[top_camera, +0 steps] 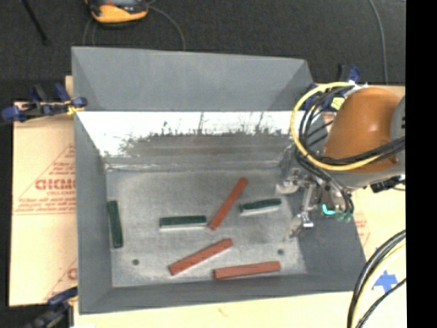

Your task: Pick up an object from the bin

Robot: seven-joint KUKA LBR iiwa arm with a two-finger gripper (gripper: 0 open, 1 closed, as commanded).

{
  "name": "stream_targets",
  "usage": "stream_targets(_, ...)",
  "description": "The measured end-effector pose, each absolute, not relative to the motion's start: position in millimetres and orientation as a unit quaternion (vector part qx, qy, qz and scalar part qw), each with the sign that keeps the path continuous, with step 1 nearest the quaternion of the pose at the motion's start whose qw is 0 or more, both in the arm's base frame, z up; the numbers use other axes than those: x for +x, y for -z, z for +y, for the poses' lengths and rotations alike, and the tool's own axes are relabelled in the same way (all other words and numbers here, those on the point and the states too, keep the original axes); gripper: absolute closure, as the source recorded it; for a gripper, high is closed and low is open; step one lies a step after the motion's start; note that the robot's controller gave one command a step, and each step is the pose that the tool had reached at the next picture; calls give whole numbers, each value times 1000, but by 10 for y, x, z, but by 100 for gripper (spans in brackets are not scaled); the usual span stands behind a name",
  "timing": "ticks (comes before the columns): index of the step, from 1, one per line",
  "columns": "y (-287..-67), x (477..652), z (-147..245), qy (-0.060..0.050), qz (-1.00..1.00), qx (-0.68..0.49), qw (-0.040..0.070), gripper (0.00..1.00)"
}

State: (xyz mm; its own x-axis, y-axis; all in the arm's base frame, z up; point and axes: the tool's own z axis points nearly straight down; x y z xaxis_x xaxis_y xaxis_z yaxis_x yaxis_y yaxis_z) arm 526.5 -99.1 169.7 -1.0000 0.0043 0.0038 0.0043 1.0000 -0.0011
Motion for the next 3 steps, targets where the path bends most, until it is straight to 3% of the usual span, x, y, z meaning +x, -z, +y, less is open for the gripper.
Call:
stream_targets(1,-1732,5283,-990,-1,-1000,-1,-2,0)
stream_targets(2,-815,5940,-1028,-2,-998,71,0,100)
stream_targets(3,-815,5941,-1028,-2,-998,71,0,100)
